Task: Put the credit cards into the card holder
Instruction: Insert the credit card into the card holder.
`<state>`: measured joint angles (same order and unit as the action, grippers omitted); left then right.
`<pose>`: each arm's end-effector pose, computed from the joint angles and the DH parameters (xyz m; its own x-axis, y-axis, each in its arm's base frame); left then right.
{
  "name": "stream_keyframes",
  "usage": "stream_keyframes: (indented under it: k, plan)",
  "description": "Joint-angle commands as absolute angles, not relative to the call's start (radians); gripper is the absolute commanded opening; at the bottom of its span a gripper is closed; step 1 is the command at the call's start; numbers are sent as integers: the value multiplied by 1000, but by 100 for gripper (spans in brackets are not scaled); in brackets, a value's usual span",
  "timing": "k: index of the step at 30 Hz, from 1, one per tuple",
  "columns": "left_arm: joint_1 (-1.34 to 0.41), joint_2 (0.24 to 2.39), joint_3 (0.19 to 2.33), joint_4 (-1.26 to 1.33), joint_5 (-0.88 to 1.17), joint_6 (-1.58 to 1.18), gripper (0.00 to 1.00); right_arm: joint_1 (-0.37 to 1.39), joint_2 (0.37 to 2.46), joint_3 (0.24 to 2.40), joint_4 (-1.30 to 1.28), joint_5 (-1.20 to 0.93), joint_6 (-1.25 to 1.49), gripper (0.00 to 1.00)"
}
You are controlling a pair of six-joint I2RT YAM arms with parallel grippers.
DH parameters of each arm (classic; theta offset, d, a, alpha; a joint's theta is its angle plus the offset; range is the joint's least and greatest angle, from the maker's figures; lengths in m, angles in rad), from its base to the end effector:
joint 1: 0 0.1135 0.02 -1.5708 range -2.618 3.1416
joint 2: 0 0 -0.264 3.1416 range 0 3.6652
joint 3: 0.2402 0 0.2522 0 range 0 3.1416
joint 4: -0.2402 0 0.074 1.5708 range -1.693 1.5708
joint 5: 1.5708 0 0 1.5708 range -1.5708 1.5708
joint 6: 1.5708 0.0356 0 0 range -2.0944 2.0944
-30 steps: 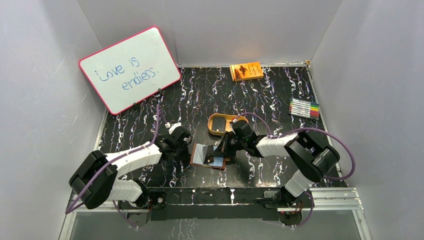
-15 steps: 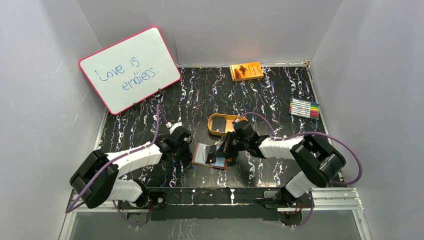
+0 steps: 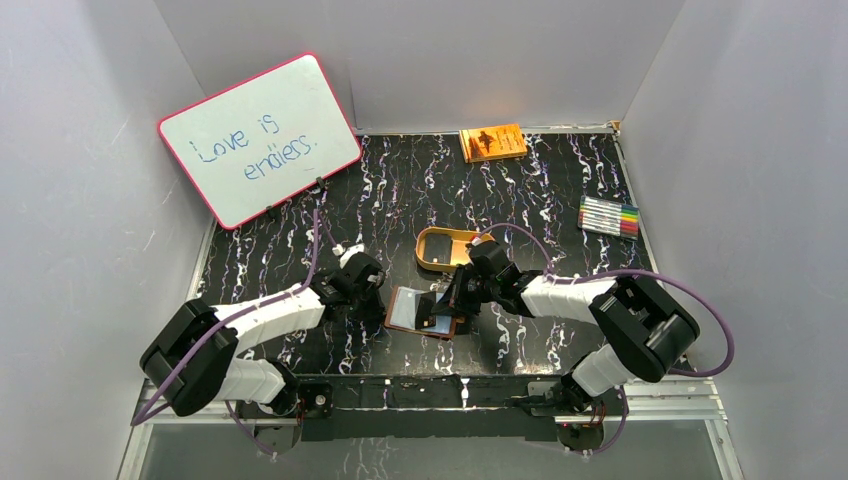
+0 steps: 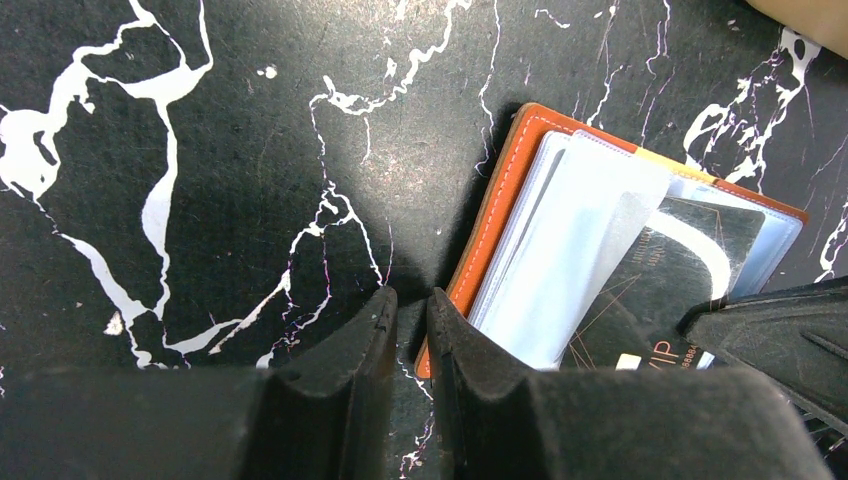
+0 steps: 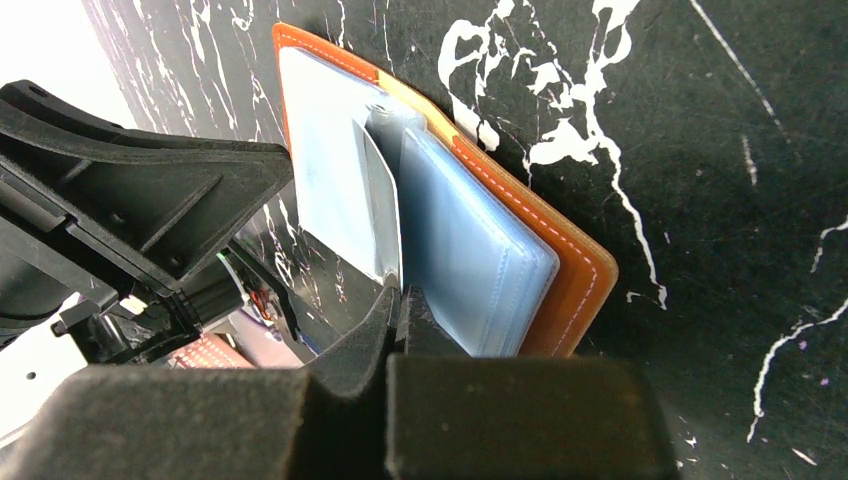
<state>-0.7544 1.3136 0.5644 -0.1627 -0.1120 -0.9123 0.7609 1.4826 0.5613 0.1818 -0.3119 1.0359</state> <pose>0.1776 -0.1615 0.1594 -0.8514 -0.2784 -0.4445 -0.0697 0.9001 -0.4302 0.1897 0.1957 0.1450 -0.9547 0.2216 -0.1987 0.0017 0.6715 0.7410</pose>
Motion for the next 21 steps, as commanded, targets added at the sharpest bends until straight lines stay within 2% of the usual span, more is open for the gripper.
stream_keyframes:
  k: [1, 12, 21]
  plan:
    - [-760, 1369, 498, -271, -79, -912, 17, 766, 1484, 559, 164, -277, 1022, 0]
    - [-761, 1353, 471, -238, -26, -939, 17, 767, 1457, 514, 222, -182, 1148, 0]
    - [-760, 1360, 470, -233, -24, -937, 17, 767, 1452, 540, 132, -159, 1089, 0]
